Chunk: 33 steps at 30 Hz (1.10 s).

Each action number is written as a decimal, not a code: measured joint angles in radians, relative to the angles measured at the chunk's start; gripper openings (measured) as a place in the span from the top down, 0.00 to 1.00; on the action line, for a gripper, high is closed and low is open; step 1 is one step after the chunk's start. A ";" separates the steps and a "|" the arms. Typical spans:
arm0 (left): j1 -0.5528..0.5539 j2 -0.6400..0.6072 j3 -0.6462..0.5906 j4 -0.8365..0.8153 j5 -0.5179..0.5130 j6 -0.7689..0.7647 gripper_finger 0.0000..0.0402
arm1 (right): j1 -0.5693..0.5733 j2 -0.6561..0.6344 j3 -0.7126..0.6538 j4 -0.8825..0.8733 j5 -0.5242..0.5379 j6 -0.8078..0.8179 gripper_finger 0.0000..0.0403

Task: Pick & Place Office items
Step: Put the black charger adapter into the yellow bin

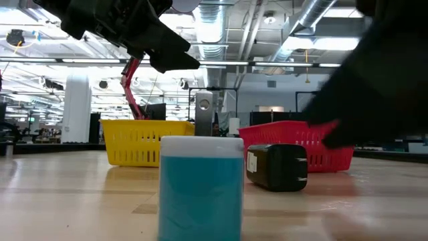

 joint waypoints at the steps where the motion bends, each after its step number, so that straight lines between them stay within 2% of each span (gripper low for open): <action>1: 0.000 0.000 0.000 0.000 -0.001 0.000 0.26 | -0.002 0.011 0.000 0.003 -0.004 0.010 0.35; 10: 0.000 0.000 0.000 0.000 0.000 0.000 0.26 | 0.010 0.083 0.000 0.052 0.001 0.024 0.35; 17: 0.001 0.000 0.000 0.001 -0.001 0.000 0.26 | 0.010 0.148 0.004 0.159 0.102 -0.011 0.35; 29: 0.001 0.000 0.000 0.003 0.000 0.000 0.26 | -0.010 0.149 0.005 0.133 0.110 -0.010 0.36; 33: 0.001 0.000 0.000 0.004 0.000 0.000 0.26 | -0.024 0.155 0.032 0.117 0.126 -0.119 0.36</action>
